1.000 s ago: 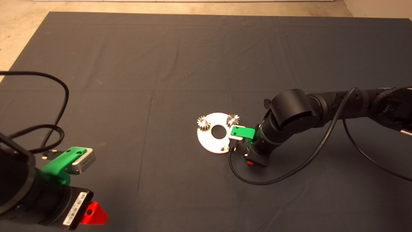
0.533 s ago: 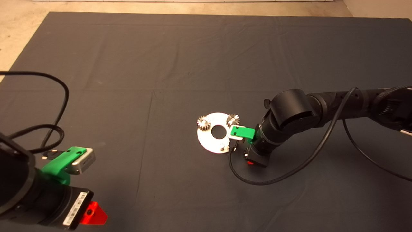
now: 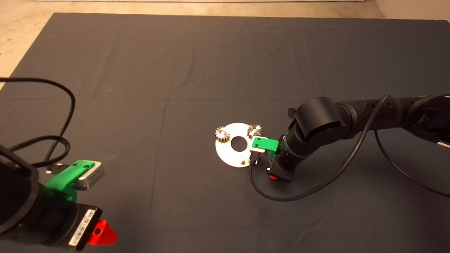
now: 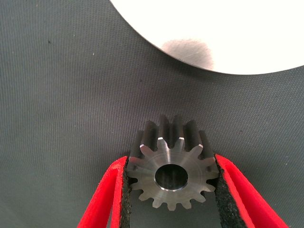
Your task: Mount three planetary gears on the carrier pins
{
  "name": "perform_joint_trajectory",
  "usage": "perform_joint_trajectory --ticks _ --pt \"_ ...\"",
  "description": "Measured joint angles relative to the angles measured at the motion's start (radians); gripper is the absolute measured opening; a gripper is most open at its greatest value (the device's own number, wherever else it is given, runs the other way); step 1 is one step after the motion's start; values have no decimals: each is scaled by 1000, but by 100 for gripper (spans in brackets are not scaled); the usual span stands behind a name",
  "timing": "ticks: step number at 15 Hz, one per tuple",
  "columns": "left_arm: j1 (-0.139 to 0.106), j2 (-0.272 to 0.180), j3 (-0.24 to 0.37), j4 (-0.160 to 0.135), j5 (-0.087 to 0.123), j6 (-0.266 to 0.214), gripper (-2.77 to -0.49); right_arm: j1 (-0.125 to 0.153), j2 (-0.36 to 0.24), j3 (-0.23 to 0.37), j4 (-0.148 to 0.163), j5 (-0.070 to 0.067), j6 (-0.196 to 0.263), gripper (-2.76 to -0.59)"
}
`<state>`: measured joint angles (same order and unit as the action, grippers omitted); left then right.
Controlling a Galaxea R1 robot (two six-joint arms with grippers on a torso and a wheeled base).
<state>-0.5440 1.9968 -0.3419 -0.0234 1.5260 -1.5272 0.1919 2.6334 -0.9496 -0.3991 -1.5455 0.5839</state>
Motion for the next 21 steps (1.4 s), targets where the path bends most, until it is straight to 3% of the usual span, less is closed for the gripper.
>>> perform_joint_trajectory --ticks 2,4,6,9,14,21 --pt "0 0 0 0 0 0 -79 12 15 -5 24 4 25 -237" --pt "0 0 0 0 0 0 -79 57 38 -5 77 9 54 -238" --pt "0 0 0 0 0 1 -79 103 55 -5 106 15 81 -238" --pt "0 0 0 0 0 1 -79 130 66 -6 152 12 103 -239" --pt "0 0 0 -3 0 2 -79 203 116 -18 217 13 132 -239" --pt "0 0 0 -3 0 2 -79 222 187 -71 248 12 143 -239"
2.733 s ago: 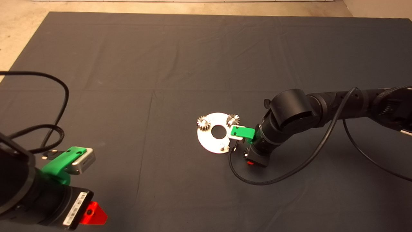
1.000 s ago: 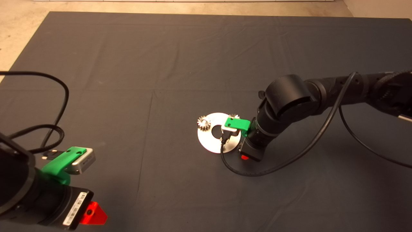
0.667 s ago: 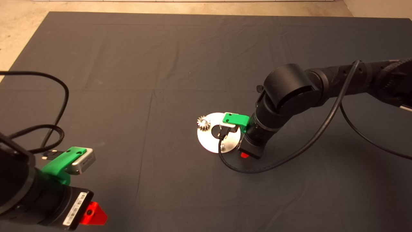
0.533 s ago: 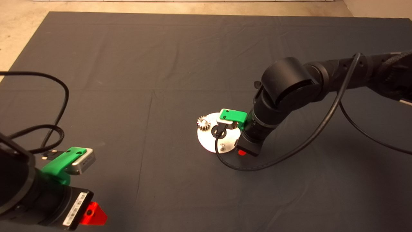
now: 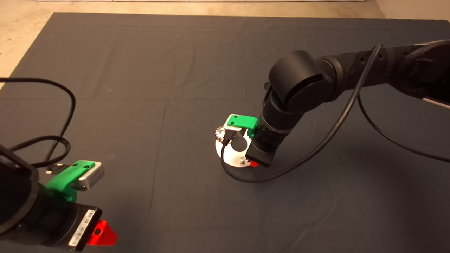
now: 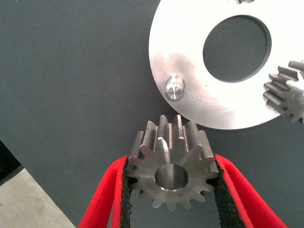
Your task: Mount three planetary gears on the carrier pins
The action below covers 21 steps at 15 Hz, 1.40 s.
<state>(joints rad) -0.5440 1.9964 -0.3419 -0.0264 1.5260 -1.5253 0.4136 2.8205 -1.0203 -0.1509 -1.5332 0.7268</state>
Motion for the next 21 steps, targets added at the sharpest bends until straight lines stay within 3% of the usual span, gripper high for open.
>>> perform_joint_trajectory --ticks 9,21 --pt "0 0 0 0 0 0 -79 1 48 -70 3 0 0 -239" --pt "0 0 0 0 0 0 -79 -14 55 -80 -6 -1 0 -239"
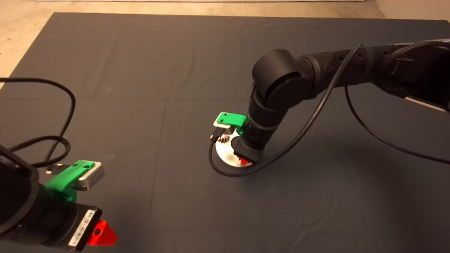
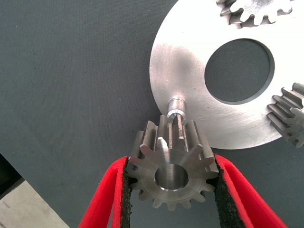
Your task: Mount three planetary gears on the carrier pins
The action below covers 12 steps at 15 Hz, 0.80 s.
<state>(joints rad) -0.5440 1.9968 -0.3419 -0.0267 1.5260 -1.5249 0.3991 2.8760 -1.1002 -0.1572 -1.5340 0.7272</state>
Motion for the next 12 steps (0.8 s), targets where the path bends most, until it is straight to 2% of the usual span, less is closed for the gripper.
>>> perform_joint_trajectory --ticks 3,7,12 --pt "0 0 0 0 0 0 -79 -3 0 0 -5 0 0 -239" --pt "0 0 0 0 0 0 -79 -23 0 -1 -11 0 0 -239" --pt "0 0 0 0 0 0 -79 -26 0 -1 -36 0 0 -239"
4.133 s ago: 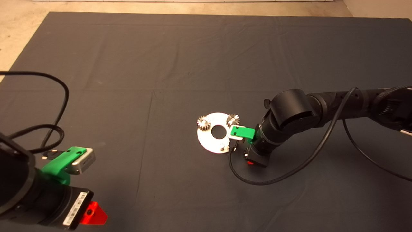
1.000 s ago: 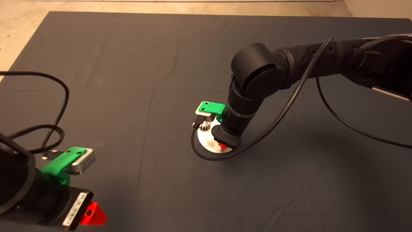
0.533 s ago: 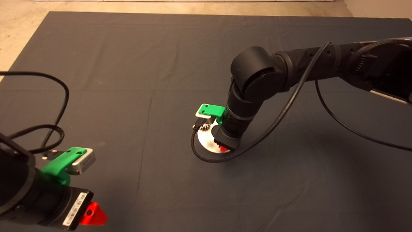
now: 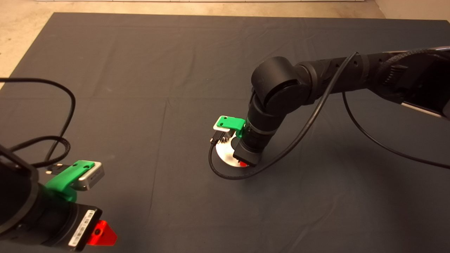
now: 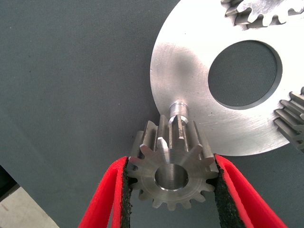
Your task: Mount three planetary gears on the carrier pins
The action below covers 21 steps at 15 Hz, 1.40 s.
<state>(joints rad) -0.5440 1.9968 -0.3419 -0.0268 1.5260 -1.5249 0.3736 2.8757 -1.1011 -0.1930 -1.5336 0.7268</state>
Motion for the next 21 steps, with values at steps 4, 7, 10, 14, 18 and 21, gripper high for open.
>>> perform_joint_trajectory --ticks 4,7,10,14,18,21 --pt "0 0 0 0 0 0 -79 -11 0 0 -27 0 0 -239" --pt "0 0 0 0 0 0 -79 -21 0 0 -54 0 -1 -239" --pt "0 0 0 0 0 1 -79 -23 0 0 -74 0 -1 -239" --pt "0 0 0 0 0 8 -79 -33 0 0 -92 0 -1 -239" --pt "0 0 0 0 0 9 -79 -33 -1 0 -100 0 -1 -239" --pt "0 0 0 0 0 9 -79 -33 -4 0 -103 0 -1 -239"
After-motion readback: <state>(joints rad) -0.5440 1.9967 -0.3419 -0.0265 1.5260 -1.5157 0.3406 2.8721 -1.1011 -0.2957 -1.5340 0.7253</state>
